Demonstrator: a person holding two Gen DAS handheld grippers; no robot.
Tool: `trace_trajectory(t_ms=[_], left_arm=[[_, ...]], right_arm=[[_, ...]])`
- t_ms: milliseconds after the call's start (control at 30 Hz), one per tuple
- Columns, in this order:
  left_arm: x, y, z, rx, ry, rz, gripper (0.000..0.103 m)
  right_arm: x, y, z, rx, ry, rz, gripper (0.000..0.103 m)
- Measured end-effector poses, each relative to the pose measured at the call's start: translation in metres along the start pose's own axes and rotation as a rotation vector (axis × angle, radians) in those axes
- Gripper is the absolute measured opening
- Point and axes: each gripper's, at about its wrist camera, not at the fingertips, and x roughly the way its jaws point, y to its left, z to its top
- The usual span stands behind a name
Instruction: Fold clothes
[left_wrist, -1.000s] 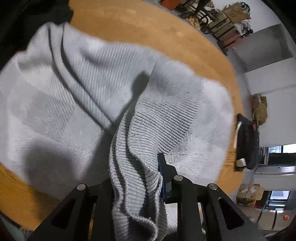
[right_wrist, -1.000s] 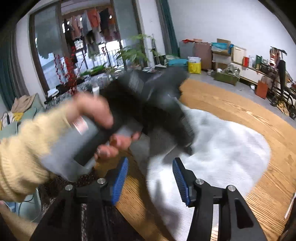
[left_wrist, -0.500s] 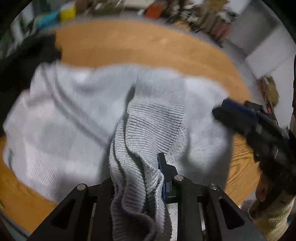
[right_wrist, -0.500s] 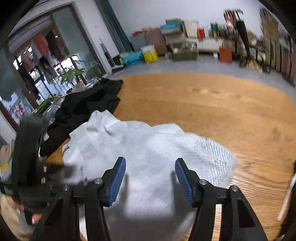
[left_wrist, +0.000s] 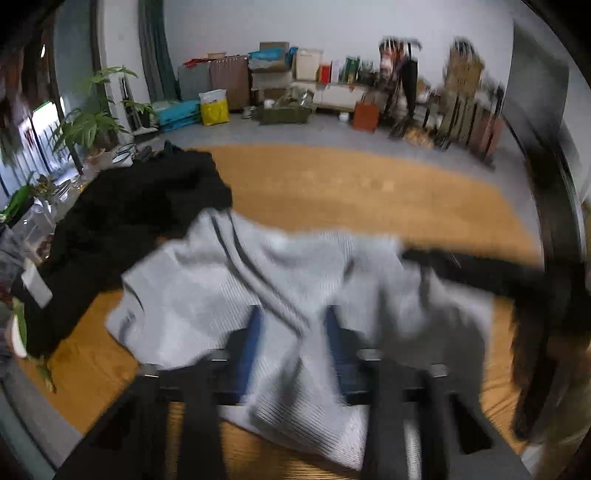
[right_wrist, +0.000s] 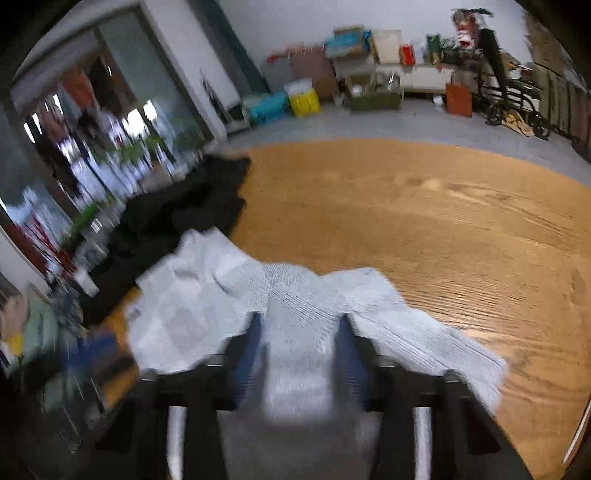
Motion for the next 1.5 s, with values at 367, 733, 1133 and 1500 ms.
trace_trajectory(t_ms=[367, 733, 1133, 1500], left_arm=[[-0.005, -0.015, -0.022, -0.083, 0.201, -0.139, 0.006], [-0.009, -0.035, -0.039, -0.076, 0.307, -0.258, 0.006], [0.021, 0.046, -0.015, -0.304, 0.485, -0.369, 0.006], [0.147, 0.096, 0.123, -0.41, 0.609, -0.245, 0.003]], right_arm=[[-0.044, -0.014, -0.012, 0.053, -0.018, -0.107, 0.031], [-0.06, -0.034, -0.109, 0.149, 0.078, -0.177, 0.036], [-0.036, 0.003, -0.039, 0.017, 0.118, -0.076, 0.034], [0.052, 0.034, 0.05, -0.016, 0.284, 0.02, 0.013]])
